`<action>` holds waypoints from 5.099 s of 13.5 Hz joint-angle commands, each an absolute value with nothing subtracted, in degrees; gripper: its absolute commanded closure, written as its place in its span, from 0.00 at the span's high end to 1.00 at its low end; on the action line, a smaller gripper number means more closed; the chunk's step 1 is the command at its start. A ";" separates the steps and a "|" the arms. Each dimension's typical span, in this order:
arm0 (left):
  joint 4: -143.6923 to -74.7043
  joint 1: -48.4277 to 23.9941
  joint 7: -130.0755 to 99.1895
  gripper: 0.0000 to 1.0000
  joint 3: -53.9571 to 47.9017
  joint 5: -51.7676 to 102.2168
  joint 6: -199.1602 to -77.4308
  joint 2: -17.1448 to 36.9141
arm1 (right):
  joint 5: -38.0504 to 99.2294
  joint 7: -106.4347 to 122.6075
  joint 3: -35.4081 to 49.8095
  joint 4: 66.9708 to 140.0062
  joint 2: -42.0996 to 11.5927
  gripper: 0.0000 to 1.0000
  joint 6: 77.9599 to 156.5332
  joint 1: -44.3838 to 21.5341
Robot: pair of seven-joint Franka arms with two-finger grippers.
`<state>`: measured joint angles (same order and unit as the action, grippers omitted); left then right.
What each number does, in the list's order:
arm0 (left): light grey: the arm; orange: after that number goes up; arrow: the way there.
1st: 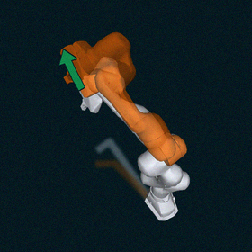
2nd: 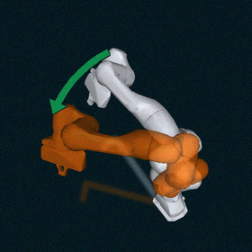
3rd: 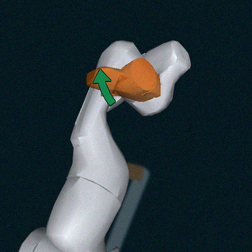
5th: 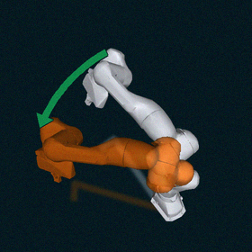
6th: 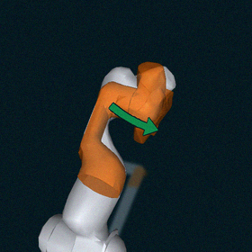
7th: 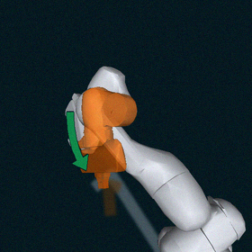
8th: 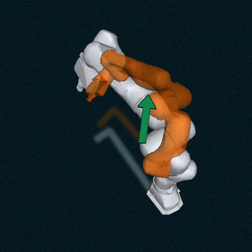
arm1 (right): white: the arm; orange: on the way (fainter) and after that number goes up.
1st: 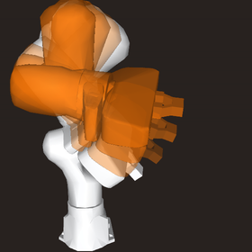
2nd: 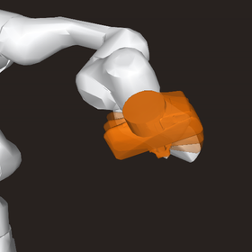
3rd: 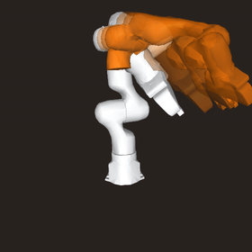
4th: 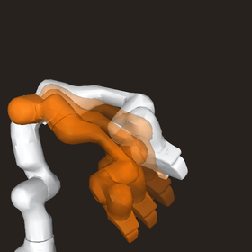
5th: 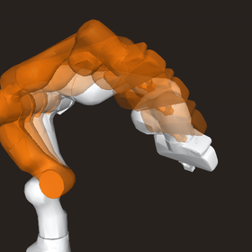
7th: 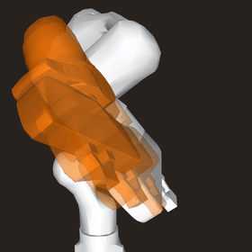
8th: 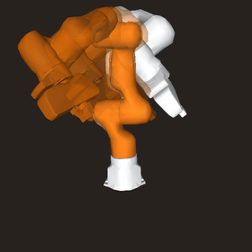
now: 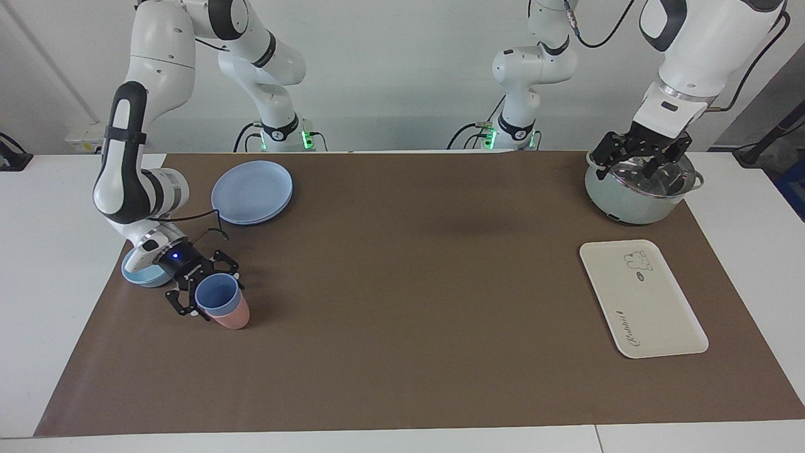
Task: Place cup on tray
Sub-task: 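Move the right gripper to the pink-and-blue cup and close on its rim, then lift the cup with the right gripper while the left gripper reaches toward it, then grasp the cup with the left gripper from the right gripper, then carry the cup with the left gripper over the cream tray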
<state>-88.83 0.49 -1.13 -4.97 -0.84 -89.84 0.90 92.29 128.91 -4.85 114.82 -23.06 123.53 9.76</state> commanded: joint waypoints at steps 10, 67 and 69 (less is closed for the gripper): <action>-89.83 0.88 -1.14 1.00 -5.10 -1.23 -89.56 -0.35 | 94.05 126.31 -4.57 112.85 -19.54 0.00 127.33 7.22; -86.05 -14.79 -28.83 0.00 -1.76 20.70 -122.36 10.90 | 16.35 37.71 -4.57 105.82 -10.02 0.00 151.17 -30.50; -86.39 -10.65 -25.69 0.00 -1.76 14.17 -120.16 10.37 | 17.57 37.97 -4.57 105.82 -10.28 0.00 152.30 -27.53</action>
